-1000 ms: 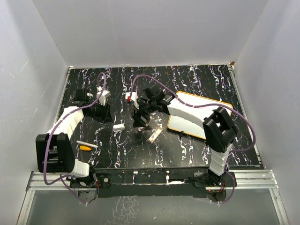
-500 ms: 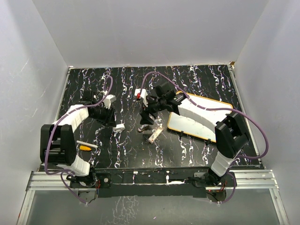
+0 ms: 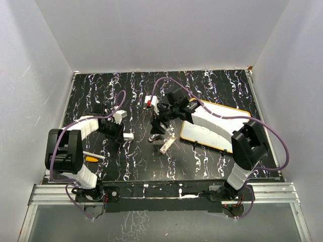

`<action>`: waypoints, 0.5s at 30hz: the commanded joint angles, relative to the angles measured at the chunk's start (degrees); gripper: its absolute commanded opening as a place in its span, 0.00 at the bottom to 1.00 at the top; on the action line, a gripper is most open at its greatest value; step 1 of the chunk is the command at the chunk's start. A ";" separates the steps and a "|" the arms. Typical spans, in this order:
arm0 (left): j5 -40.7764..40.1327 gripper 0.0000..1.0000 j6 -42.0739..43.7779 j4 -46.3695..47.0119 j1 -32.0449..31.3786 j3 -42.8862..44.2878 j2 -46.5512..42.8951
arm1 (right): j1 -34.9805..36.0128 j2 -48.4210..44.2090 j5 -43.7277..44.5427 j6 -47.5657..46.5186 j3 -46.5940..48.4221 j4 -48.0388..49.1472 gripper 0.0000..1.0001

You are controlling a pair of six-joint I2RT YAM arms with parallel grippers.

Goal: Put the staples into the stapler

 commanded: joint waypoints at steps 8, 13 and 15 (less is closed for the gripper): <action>0.40 0.33 1.35 -3.03 -0.34 2.47 -4.39 | -2.03 -3.92 0.16 0.05 -1.52 2.33 0.70; -0.06 0.40 2.51 -6.01 -0.38 4.94 -8.43 | -4.32 -5.23 2.55 0.79 -4.05 4.54 0.72; -1.67 0.42 1.92 -5.58 -0.34 5.50 -10.30 | -5.68 -5.49 3.43 1.01 -4.65 4.70 0.73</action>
